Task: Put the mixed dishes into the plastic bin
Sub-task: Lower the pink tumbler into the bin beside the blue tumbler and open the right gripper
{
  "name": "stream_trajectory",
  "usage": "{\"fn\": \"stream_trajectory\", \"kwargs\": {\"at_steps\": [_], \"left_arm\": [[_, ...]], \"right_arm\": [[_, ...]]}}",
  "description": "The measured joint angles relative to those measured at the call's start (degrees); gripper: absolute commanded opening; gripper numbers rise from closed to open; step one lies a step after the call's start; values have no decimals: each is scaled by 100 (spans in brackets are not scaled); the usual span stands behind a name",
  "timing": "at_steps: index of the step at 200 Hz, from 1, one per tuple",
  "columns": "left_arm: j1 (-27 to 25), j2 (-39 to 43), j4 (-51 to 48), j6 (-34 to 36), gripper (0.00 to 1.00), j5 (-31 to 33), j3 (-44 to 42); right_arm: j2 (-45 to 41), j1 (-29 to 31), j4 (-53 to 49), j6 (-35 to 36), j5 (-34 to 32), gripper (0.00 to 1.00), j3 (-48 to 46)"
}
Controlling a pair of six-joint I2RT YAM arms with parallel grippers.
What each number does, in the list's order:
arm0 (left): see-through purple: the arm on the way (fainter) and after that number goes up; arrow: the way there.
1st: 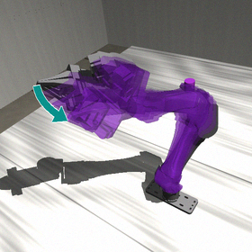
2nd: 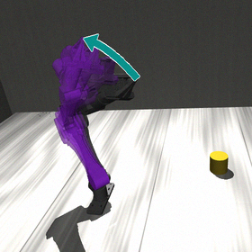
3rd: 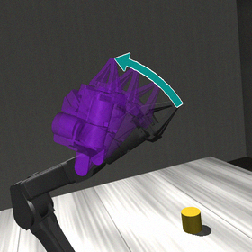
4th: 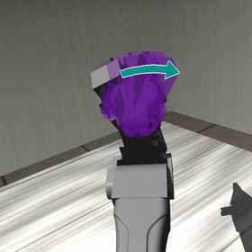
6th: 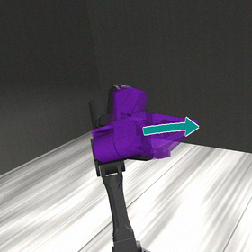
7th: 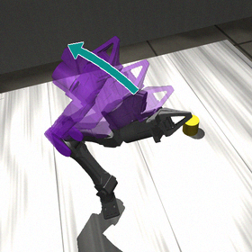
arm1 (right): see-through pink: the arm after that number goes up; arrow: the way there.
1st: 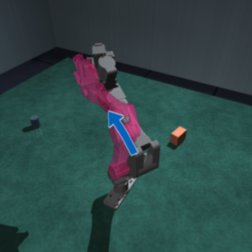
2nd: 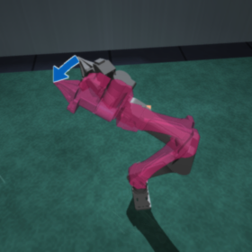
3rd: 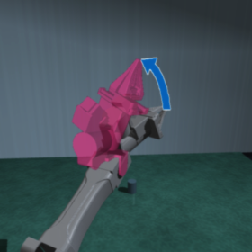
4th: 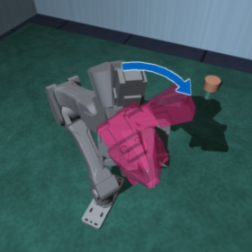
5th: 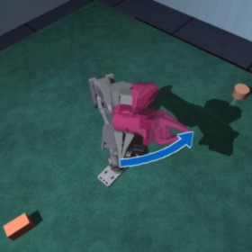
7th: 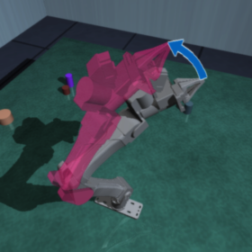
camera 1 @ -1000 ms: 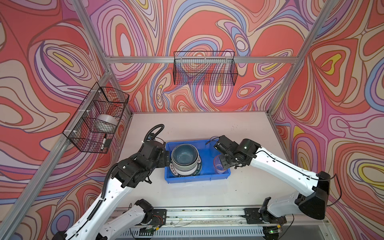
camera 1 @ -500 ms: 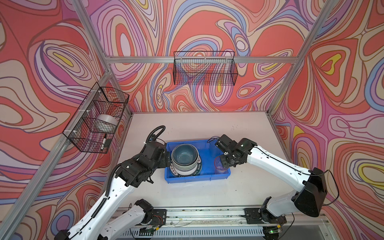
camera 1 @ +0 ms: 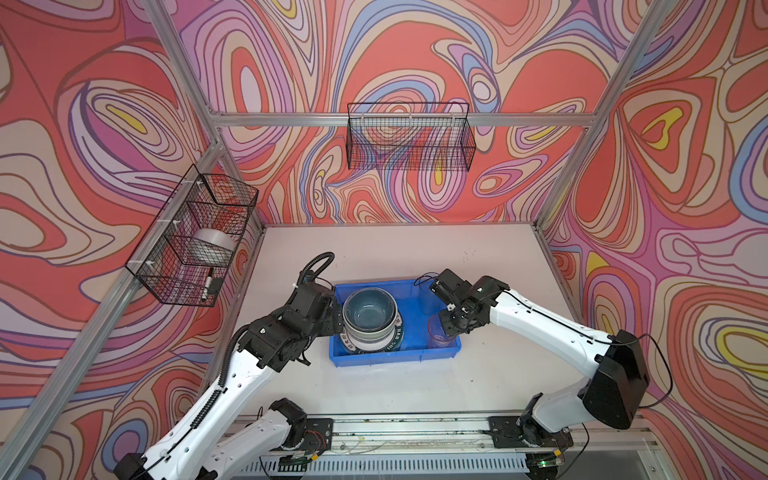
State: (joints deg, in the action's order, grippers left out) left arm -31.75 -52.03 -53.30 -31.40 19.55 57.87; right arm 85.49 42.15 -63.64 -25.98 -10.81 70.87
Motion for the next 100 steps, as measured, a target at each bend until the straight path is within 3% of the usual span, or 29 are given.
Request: {"fn": "stream_trajectory", "kwargs": {"at_steps": [50,100], "left_arm": [[35,-68,2,-11,94,4,-13],[195,-181,42,162,99,138,55]], "right_arm": [[0,-9,-125,96,-11,33,76],[-63,-37,-396,245,-256,51,925]]}}
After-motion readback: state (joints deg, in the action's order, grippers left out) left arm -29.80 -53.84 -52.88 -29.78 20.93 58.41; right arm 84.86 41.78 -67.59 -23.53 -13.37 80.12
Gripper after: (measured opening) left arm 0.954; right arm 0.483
